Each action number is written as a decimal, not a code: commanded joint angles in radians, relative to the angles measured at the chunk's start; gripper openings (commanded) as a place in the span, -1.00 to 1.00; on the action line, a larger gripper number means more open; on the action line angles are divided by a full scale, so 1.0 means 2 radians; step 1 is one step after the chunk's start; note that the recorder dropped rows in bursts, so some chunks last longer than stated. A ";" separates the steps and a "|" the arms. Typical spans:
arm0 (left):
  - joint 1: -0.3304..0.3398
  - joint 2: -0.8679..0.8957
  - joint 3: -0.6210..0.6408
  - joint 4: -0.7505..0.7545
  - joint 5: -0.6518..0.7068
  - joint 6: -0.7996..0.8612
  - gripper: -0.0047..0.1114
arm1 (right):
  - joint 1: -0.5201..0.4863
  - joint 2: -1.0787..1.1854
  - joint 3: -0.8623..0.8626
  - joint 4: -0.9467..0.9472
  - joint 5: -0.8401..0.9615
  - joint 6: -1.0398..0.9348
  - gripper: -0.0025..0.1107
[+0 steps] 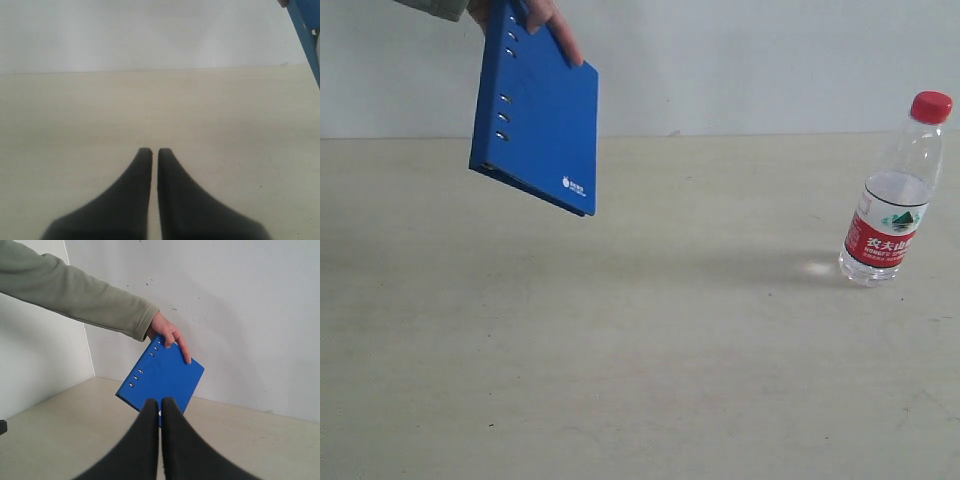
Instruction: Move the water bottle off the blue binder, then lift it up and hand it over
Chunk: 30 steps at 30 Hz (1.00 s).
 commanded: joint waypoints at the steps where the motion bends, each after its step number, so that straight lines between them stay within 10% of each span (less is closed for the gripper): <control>1: 0.001 -0.002 0.001 -0.001 0.000 0.005 -0.84 | 0.001 -0.002 0.002 0.000 -0.002 -0.001 -0.96; 22: 0.001 -0.002 0.001 -0.001 0.000 0.005 -0.84 | 0.000 -0.004 0.003 -0.019 -0.030 -0.027 -0.96; 30: 0.001 -0.002 0.001 -0.001 0.000 0.005 -0.84 | -0.074 -0.067 0.074 -0.037 -0.243 0.020 -0.96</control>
